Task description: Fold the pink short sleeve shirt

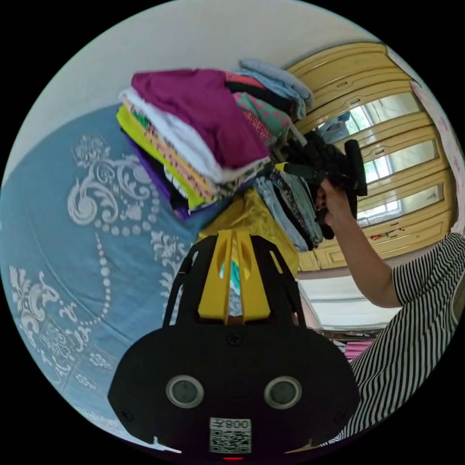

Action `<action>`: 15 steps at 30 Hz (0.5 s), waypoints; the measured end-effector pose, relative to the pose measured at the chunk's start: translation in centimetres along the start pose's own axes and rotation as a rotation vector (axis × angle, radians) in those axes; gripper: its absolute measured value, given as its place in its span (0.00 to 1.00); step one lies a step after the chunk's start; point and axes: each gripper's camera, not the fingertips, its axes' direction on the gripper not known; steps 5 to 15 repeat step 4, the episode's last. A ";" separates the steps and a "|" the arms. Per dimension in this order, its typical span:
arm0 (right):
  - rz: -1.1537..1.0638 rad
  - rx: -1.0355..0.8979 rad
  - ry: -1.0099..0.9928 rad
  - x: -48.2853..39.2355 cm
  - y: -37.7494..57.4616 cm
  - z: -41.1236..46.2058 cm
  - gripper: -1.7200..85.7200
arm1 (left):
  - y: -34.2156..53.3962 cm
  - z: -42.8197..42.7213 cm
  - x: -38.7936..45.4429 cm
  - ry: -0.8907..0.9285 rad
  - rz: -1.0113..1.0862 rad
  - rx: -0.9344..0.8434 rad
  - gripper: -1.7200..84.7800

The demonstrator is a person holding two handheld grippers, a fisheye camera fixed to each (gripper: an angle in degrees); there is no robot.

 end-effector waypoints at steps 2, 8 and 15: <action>-0.004 -0.064 -0.013 -0.7 3.1 1.7 0.03 | 2.3 2.2 -0.3 0.031 -0.020 -0.036 0.06; 0.027 -0.165 0.024 -1.1 6.5 4.7 0.05 | 4.1 4.6 -0.1 0.069 -0.030 -0.054 0.07; 0.027 -0.165 0.024 -1.1 6.5 4.7 0.05 | 4.1 4.6 -0.1 0.069 -0.030 -0.054 0.07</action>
